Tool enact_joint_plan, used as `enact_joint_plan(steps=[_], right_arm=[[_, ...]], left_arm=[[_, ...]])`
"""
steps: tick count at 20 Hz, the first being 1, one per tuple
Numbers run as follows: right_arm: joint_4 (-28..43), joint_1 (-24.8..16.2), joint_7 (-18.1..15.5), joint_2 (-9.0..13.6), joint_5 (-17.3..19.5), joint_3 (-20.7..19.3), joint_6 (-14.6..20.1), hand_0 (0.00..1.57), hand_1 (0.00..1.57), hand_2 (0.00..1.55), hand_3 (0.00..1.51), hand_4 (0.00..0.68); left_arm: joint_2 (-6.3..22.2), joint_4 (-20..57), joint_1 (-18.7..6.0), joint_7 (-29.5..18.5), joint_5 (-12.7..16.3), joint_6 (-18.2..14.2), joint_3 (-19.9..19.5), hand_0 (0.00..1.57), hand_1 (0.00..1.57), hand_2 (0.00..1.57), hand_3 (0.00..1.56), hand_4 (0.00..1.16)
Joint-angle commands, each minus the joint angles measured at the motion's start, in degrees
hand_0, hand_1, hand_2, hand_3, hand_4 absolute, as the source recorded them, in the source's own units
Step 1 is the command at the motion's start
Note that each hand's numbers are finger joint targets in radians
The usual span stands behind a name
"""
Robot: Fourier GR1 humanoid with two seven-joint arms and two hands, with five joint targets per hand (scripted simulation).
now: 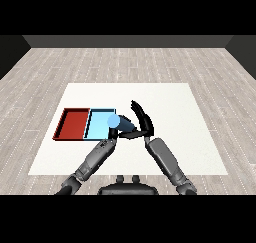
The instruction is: Pick the blue can and put it in the blue box
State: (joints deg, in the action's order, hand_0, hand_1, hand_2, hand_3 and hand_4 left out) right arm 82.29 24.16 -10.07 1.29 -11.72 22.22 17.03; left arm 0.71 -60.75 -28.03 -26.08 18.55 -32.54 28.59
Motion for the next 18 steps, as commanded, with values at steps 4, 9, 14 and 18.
enact_joint_plan(steps=[4,9,14,18], right_arm=[[5.77,-2.37,1.11,1.26,-2.84,-5.39,-6.95,0.0,0.0,0.0,0.0,0.0],[15.32,-13.82,-2.78,7.45,-4.66,-7.58,-9.97,0.0,0.0,0.0,0.0,0.0],[21.98,-16.87,-0.77,8.74,-5.96,-11.88,-8.02,0.0,0.0,0.0,0.0,0.0],[19.12,-15.38,-1.99,9.66,-7.99,-15.83,-9.91,0.0,0.0,0.0,0.0,0.0]], left_arm=[[-0.69,0.95,1.64,-1.57,-3.18,-0.12,-1.83,1.57,1.57,1.57,1.48,1.14],[6.05,0.49,-0.73,1.9,-3.72,1.21,-6.69,1.57,1.57,1.57,1.47,1.13],[10.5,5.08,-3.45,5.24,-4.63,-0.58,-11.55,1.57,1.57,1.57,1.49,1.14],[14.65,12.55,-4.56,8.13,-5.88,-0.14,-13.78,1.55,1.55,1.54,1.48,1.11]])
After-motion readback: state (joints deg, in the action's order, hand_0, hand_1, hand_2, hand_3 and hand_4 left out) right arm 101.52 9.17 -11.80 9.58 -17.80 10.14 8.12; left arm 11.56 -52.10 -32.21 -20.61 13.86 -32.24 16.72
